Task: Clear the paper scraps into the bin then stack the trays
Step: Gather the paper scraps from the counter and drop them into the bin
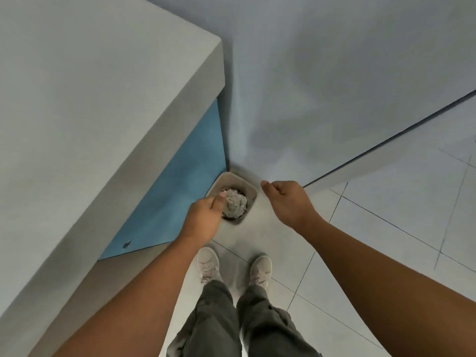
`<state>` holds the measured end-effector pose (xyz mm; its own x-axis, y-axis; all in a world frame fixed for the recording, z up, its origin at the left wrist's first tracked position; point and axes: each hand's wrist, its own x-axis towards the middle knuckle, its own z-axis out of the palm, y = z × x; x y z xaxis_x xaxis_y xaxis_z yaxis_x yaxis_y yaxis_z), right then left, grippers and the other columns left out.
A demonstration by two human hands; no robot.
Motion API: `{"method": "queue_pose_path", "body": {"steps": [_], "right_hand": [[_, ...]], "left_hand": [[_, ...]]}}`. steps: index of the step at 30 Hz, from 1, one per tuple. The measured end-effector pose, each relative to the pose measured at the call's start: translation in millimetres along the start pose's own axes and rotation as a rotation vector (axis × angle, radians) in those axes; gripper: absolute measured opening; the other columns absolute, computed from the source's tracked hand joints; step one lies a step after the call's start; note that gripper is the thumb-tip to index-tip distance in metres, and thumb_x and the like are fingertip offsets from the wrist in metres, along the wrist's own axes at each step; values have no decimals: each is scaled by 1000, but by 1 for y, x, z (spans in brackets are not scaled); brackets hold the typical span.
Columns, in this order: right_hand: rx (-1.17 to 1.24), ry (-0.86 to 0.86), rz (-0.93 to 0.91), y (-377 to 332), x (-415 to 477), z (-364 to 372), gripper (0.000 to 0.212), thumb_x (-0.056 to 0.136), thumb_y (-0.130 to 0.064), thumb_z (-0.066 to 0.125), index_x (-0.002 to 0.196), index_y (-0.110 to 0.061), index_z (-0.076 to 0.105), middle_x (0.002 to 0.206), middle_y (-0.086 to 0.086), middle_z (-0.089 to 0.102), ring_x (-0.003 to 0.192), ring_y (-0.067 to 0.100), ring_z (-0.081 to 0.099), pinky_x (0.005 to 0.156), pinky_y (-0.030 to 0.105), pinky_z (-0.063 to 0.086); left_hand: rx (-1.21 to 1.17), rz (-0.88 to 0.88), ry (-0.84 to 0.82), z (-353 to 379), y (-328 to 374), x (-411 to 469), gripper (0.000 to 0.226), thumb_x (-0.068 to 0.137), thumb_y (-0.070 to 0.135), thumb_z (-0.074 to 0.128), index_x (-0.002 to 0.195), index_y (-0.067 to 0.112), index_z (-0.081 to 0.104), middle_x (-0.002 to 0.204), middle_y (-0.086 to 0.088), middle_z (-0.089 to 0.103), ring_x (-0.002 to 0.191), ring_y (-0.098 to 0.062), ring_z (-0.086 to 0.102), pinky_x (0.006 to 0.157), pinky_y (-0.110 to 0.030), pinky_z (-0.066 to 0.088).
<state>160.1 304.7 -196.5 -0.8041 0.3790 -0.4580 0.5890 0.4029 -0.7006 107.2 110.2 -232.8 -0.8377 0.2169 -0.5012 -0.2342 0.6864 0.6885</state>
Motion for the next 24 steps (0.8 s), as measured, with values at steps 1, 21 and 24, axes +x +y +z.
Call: {"method": "queue_pose_path", "body": {"steps": [1,21,24], "right_hand": [[8,0,17,11,7,9,57,98,-38,50,49,-18,27,37,-8,28,44,13,27,53,31,28],[23,-154,259,215,133,144,32,95,-8,41,106,-21,68,102,-2,69,86,15,62,62,12,45],[25,-132,269,233,141,161,26,96,-12,47,107,-21,68,100,2,69,87,22,64,62,15,48]], "left_hand": [[7,-14,-8,7,-12,9,52,103,42,45,67,4,40,68,-21,53,72,-43,51,68,-43,43],[399,-79,-258,175,-189,231,42,93,13,58,133,25,58,135,-8,59,118,-29,57,92,-31,48],[318,-87,-182,186,-199,245,65,85,19,73,143,23,44,138,-1,55,122,-24,54,101,-35,46]]}}
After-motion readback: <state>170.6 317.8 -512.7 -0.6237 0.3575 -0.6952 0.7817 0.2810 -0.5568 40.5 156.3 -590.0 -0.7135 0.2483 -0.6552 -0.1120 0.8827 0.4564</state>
